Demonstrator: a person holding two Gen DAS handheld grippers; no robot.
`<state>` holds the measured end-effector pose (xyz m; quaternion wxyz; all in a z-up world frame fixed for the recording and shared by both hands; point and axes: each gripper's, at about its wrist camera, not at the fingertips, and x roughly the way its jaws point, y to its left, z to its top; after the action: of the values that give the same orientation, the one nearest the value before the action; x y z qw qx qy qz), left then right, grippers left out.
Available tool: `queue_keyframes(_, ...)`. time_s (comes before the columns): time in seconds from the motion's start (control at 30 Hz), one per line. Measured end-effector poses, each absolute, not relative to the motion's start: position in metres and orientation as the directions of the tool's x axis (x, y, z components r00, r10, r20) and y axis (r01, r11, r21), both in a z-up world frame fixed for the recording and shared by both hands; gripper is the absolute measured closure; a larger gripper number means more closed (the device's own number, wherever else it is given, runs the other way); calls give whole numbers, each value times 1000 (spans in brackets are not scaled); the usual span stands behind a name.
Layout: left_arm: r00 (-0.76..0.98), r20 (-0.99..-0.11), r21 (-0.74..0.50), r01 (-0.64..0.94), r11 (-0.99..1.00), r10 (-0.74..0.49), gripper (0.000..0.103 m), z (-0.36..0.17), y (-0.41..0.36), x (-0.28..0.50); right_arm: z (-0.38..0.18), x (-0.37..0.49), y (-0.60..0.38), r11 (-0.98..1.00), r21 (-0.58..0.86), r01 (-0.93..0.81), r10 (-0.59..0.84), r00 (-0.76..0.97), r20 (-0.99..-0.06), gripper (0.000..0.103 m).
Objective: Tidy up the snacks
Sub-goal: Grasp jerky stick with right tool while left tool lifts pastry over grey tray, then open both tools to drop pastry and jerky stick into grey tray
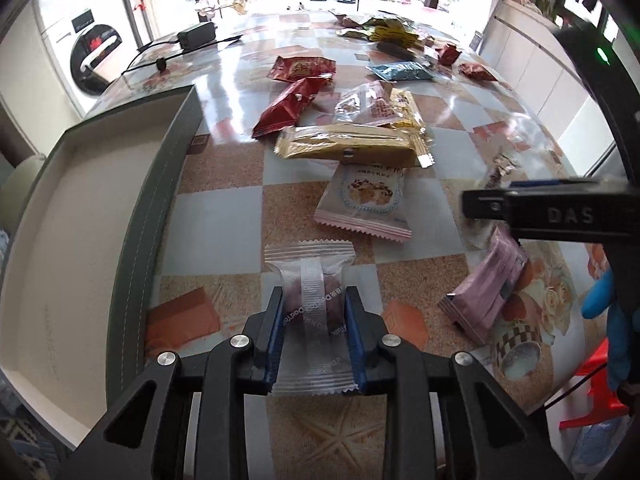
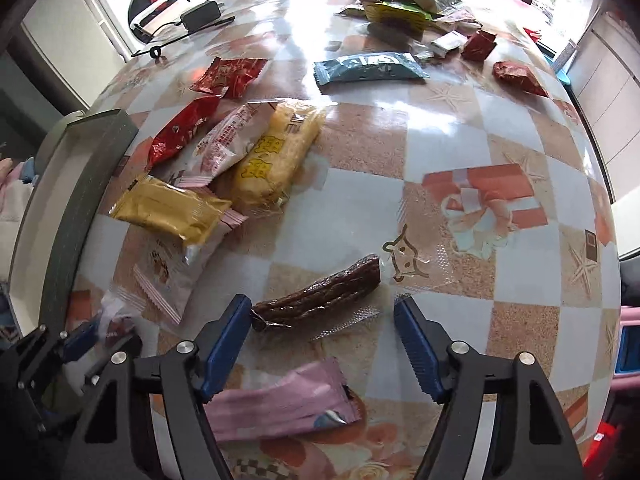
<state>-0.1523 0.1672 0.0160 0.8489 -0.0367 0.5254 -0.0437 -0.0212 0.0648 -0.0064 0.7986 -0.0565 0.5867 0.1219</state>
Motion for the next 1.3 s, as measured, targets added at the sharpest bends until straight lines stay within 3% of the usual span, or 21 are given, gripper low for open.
queue_keyframes(0.33, 494, -859, -138, 25, 990, -133, 72, 42, 177, -158, 15, -50, -1, 964, 189, -186, 239, 296, -925, 30)
queue_keyframes(0.57, 567, -815, -158, -18, 987, -120, 72, 81, 206, -162, 53, -73, -12, 933, 266, -242, 332, 296, -896, 30)
queue_keyframes(1.0, 576, -816, -143, -284, 948, 50, 72, 77, 335, -182, 87, -86, 154, 791, 243, -561, 440, 247, -863, 30)
queue_keyframes(1.3, 548, -835, -186, -362, 913, 47, 72, 45, 380, -191, 77, -100, 258, 690, 207, -694, 441, 176, -880, 30)
